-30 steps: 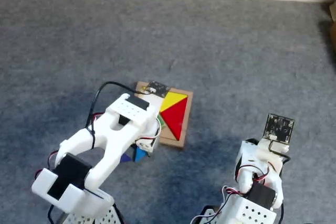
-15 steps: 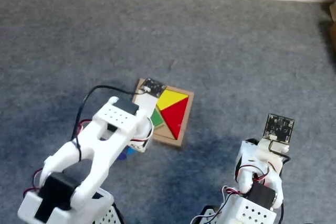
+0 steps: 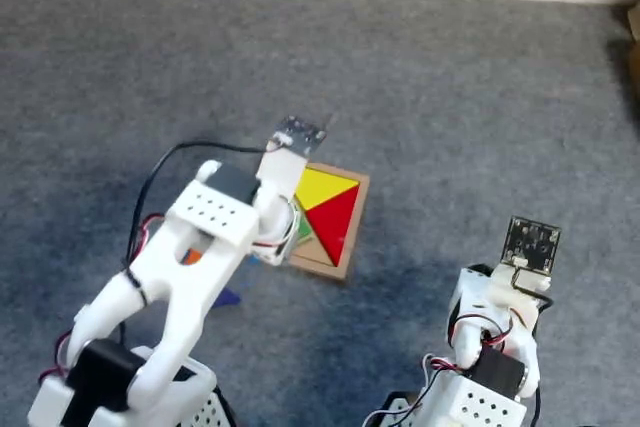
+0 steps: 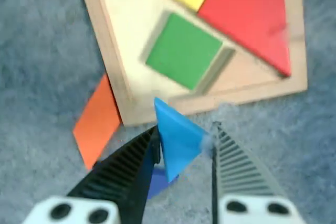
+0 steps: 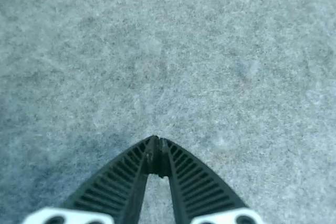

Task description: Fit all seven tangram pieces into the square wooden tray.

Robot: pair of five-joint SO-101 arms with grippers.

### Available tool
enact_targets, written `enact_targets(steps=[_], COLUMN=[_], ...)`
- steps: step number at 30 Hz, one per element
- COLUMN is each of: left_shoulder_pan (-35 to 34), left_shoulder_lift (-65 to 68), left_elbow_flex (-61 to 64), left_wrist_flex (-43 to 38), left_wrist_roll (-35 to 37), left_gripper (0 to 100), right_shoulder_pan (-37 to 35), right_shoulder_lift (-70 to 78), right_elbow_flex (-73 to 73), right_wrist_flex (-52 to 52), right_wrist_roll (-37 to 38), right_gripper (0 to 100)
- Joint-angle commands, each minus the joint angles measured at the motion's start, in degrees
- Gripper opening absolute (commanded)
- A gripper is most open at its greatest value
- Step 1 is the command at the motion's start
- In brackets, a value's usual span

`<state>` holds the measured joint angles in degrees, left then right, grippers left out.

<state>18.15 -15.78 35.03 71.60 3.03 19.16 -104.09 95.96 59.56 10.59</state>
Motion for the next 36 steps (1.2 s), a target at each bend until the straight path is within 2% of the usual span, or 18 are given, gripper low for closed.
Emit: enact_targets(steps=[1,9,18,24,29,36], left_shoulder_pan=[-0.48,-2.24,-5.41,-5.58,-5.85,-11.30], left_shoulder_lift=[6.81,24.40,33.27,33.89,33.54,28.26], left_elbow_flex=[-9.71,-26.15,-35.47,-35.38,-35.56,-35.30], left_wrist_flex=[0.26,0.26,0.62,0.70,0.79,2.73], left_wrist_roll=[-1.32,-1.49,-1.41,-0.97,-1.05,-1.49], left_gripper=[13,13,14,29,27,18], right_shoulder_pan=[0.22,0.22,0.22,0.22,0.22,0.22], right_shoulder_lift=[-0.84,-0.84,-0.84,-0.84,-0.84,-0.84], right_elbow_flex=[5.41,5.41,5.41,5.41,5.41,5.41], right_wrist_flex=[-1.36,-1.36,-1.36,-1.36,-1.36,-1.36], right_wrist_roll=[0.00,0.00,0.00,0.00,0.00,0.00], right_gripper=[0.5,0.5,0.5,0.5,0.5,0.5])
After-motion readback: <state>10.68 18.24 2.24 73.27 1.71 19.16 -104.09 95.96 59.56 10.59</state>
